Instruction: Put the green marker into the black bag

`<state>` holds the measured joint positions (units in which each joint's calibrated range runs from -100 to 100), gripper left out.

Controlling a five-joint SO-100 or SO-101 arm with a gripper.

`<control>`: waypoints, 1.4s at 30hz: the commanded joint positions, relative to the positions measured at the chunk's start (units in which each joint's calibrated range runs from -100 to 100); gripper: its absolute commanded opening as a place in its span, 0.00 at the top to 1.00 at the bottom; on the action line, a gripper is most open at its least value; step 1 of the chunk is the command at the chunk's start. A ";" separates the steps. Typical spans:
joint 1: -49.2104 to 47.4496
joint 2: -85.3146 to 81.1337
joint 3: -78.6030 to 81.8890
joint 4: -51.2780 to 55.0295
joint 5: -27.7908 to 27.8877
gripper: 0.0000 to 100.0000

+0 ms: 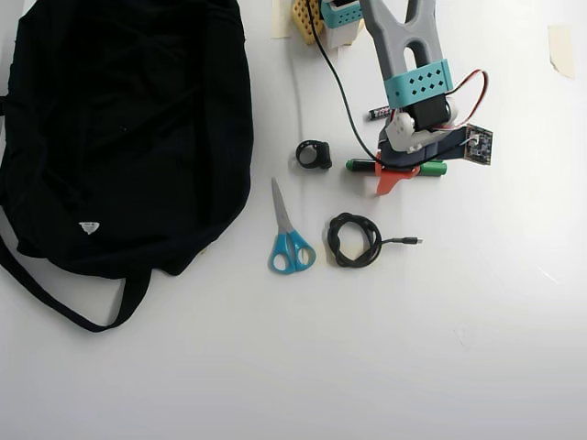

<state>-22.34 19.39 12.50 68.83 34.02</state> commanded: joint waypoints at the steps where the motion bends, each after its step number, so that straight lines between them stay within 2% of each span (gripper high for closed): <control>1: 0.80 0.03 0.44 -1.90 0.38 0.73; 8: 1.24 0.03 1.16 -3.37 0.38 0.73; 14: 1.24 -0.05 1.97 -3.37 0.38 0.82; 25: 1.24 -0.05 1.97 -3.37 0.38 0.83; 31: 1.24 -0.05 1.97 -3.37 0.38 0.91; 42: 1.17 -0.05 1.97 -3.37 0.38 0.94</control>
<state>-20.72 18.97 13.99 65.14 34.02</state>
